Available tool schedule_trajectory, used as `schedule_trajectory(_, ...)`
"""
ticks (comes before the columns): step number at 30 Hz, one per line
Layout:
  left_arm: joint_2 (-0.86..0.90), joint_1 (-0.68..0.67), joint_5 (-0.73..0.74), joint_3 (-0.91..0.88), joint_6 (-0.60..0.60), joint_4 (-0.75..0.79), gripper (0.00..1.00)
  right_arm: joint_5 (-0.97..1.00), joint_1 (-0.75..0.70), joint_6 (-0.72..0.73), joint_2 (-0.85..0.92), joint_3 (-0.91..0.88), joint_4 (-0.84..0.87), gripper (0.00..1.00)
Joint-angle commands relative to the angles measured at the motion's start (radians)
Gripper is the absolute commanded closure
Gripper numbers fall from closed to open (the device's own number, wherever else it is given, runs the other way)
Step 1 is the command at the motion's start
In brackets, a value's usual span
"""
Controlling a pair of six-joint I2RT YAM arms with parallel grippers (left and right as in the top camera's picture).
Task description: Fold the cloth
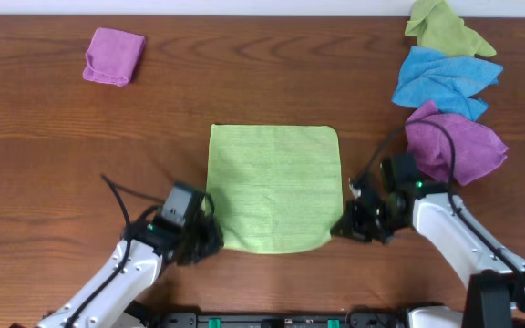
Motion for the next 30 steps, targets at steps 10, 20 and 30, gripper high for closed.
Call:
schedule_trajectory(10,0.333,0.154,0.004,0.220,0.120,0.307,0.94,0.103,-0.009,0.085,0.159,0.208,0.313,0.98)
schedule_trajectory(20,0.748,0.257,0.126,0.797,0.297,0.189,0.94,0.138,-0.066,0.106,0.508,0.649,0.291,0.99)
schedule_trajectory(30,0.759,0.259,0.029,0.856,0.377,-0.225,0.94,0.138,-0.054,0.004,0.518,0.678,-0.032,0.99)
